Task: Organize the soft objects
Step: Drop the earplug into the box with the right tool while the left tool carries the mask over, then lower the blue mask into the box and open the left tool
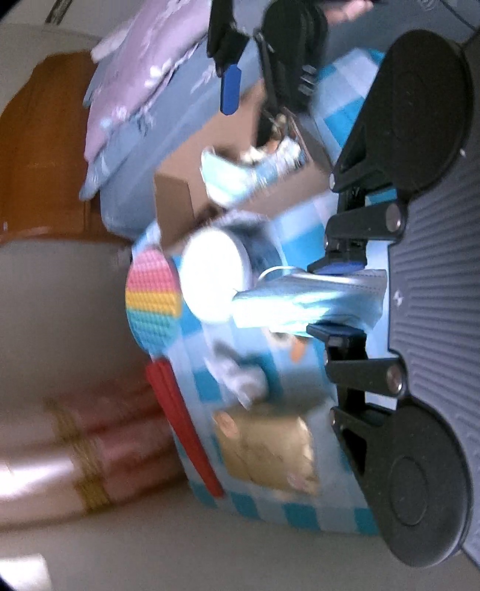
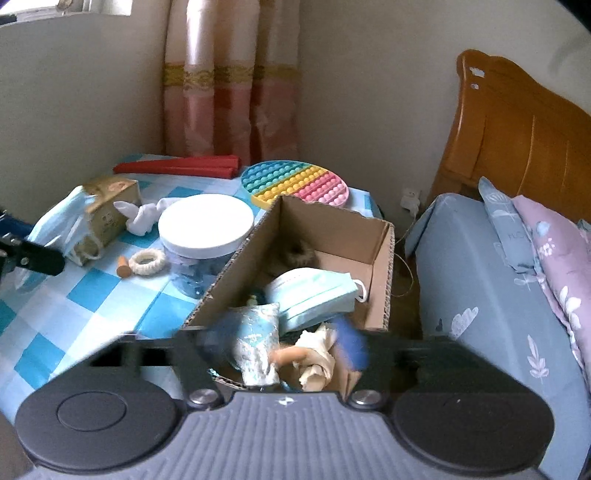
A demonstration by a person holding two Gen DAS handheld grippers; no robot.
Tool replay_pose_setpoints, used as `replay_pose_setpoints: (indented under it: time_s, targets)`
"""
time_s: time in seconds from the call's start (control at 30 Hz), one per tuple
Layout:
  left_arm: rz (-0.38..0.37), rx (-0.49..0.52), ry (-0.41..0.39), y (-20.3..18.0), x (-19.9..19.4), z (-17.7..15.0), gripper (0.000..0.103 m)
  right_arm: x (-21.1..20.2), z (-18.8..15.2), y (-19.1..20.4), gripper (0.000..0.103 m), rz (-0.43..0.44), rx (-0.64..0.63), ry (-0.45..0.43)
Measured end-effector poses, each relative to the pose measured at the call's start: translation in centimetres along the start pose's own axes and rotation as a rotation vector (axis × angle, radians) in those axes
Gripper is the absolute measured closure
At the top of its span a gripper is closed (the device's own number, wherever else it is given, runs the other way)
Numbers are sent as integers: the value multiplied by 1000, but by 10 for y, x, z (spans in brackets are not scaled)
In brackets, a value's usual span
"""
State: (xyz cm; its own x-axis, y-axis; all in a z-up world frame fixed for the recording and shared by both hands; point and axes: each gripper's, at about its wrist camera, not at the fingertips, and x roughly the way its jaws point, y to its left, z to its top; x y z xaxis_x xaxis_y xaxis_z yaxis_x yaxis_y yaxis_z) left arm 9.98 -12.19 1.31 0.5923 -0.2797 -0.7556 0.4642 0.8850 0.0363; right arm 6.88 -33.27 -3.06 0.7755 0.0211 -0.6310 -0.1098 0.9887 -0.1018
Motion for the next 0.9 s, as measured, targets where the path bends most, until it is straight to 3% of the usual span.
replay_pose_setpoints:
  time_s: [0.2, 0.47, 0.67, 0.8, 0.9]
  targets:
    - [-91, 103, -11, -36, 8, 37, 78, -9, -7, -2, 9, 40, 39, -33]
    - [-221, 198, -28, -81, 48, 98, 77, -19, -15, -4, 8, 70, 72, -37]
    - [-211, 227, 34, -102, 96, 119, 76, -26, -21, -2, 6, 95, 82, -33]
    - [-178, 221, 26, -104, 116, 129, 66, -29, -20, -1, 5, 109, 89, -40]
    - [-165, 206, 36, -102, 125, 131, 34, -30, -19, -1, 4, 116, 88, -44]
